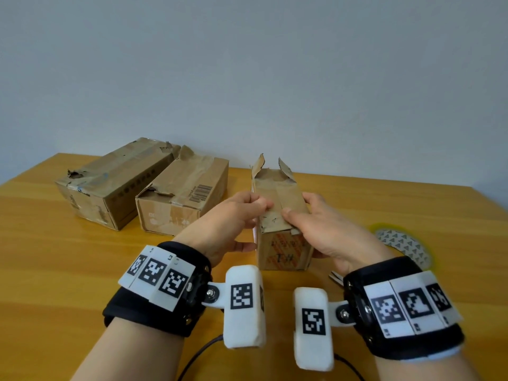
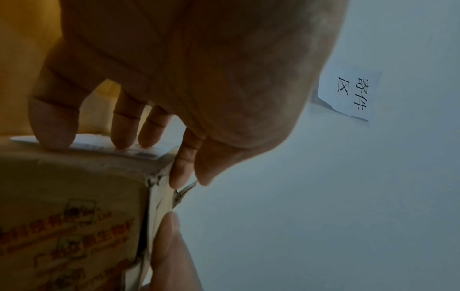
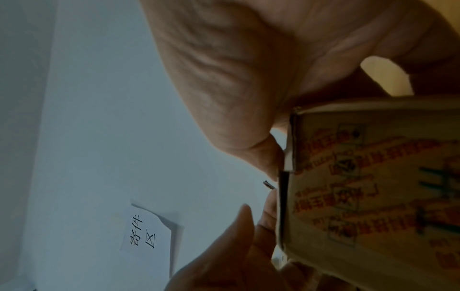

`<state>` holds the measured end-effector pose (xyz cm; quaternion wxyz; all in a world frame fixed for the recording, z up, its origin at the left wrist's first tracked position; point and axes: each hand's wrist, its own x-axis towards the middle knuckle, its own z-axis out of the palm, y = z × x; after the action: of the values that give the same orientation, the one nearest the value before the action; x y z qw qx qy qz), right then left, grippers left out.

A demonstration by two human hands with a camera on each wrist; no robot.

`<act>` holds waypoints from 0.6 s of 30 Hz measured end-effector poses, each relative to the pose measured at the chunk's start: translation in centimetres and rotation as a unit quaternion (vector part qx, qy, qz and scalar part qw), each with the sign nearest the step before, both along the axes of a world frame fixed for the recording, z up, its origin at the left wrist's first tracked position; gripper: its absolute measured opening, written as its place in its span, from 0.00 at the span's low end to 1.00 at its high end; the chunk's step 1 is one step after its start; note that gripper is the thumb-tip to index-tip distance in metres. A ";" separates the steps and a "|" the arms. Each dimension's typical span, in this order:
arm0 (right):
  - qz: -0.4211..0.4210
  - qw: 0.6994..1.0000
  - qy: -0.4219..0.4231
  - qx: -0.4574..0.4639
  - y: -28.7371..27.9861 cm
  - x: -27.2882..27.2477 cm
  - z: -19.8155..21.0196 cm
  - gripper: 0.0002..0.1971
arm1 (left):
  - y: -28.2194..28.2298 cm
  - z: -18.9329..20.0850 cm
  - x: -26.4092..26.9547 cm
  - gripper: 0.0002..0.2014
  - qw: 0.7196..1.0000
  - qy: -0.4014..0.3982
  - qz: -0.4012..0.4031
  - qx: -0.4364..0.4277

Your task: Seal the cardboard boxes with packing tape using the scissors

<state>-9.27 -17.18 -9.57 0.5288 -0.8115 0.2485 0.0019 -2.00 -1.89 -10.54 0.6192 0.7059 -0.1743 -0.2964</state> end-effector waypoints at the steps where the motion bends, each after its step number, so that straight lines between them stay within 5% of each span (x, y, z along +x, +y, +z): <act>1: 0.002 1.000 0.000 -0.001 0.0 0.0 0.0 0.28 | -0.1 0.0 0.0 0.11 1.000 -0.007 0.000 0.006; 10: 0.008 1.000 -0.014 -0.018 -0.3 0.3 -0.8 0.34 | -0.7 -0.6 -0.3 0.12 0.997 -0.056 0.015 0.043; 18: 0.053 0.996 -0.019 0.074 -1.4 -0.8 -0.3 0.31 | -0.7 -0.8 -0.1 0.13 0.999 -0.044 0.014 0.025</act>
<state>-10.04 -18.56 -9.89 0.5909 -0.7822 0.1945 0.0329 -2.08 -2.58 -11.36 0.5972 0.7358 -0.1839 -0.2611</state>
